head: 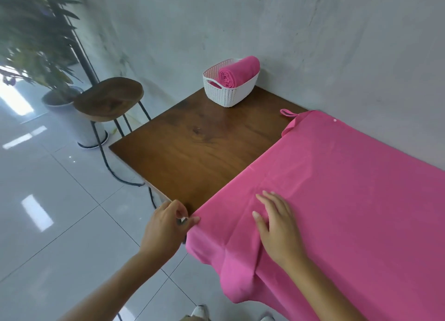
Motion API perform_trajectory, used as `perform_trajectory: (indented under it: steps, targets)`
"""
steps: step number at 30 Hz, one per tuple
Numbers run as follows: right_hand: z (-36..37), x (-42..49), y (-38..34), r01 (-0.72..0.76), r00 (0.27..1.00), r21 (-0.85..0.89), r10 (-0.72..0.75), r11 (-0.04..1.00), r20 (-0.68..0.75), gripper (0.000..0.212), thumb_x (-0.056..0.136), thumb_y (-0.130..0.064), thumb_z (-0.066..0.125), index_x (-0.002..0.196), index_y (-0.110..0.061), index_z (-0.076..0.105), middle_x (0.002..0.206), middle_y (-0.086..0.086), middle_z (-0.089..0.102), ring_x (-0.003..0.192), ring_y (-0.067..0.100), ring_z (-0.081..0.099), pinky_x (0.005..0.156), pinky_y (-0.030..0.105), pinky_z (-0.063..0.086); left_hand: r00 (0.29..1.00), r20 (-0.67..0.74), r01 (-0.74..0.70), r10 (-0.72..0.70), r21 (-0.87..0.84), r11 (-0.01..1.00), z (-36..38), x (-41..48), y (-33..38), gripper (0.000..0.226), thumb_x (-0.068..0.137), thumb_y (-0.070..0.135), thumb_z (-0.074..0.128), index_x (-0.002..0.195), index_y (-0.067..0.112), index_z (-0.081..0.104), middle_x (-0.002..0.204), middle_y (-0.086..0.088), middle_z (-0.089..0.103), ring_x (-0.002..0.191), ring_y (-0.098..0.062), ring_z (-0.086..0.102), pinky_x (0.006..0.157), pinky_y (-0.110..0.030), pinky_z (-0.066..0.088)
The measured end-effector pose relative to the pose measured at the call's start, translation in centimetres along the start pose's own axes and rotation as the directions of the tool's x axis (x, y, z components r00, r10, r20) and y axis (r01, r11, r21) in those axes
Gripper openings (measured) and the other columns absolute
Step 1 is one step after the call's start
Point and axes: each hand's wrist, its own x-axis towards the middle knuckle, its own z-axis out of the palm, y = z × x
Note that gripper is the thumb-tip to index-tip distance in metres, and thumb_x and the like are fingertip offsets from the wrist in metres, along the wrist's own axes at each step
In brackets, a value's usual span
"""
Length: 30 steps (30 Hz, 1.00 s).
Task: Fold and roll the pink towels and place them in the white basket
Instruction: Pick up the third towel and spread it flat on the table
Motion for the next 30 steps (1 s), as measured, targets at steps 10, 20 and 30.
perform_trajectory:
  steps: [10, 20, 30]
  targets:
    - [0.9, 7.2, -6.0, 0.252, 0.93, 0.037, -0.253, 0.967, 0.266, 0.029, 0.098, -0.023, 0.06, 0.127, -0.023, 0.063, 0.129, -0.01, 0.06, 0.129, 0.01, 0.044, 0.114, 0.029, 0.033, 0.987, 0.047, 0.16, -0.153, -0.297, 0.941, 1.3, -1.6, -0.6, 0.027, 0.086, 0.034, 0.079, 0.088, 0.028, 0.053, 0.084, 0.016, 0.063, 0.079, -0.004, 0.059, 0.064, -0.025, 0.049]
    - [0.2, 11.5, -11.3, 0.301, 0.579, 0.026, -0.204, 0.953, 0.789, 0.029, 0.087, -0.019, 0.076, 0.112, -0.032, 0.069, 0.107, -0.017, 0.067, 0.104, 0.0, 0.06, 0.093, 0.02, 0.046, 1.0, 0.005, 0.012, -0.011, -0.311, 0.95, 0.7, -2.0, -0.1, 0.015, 0.088, 0.027, 0.075, 0.082, 0.029, 0.061, 0.08, 0.015, 0.06, 0.083, -0.006, 0.053, 0.07, -0.024, 0.045]
    - [-2.7, 7.5, -7.9, 0.696, 0.669, -0.076, -0.606, 0.714, 0.431, 0.023, 0.08, -0.002, 0.063, 0.086, -0.023, 0.061, 0.086, -0.012, 0.055, 0.078, 0.012, 0.052, 0.074, 0.029, 0.042, 0.892, -0.22, -0.43, 0.394, -0.151, 0.89, 1.9, -4.0, -0.9, 0.012, 0.089, 0.028, 0.072, 0.09, 0.023, 0.061, 0.092, 0.014, 0.055, 0.081, -0.009, 0.051, 0.067, -0.026, 0.047]
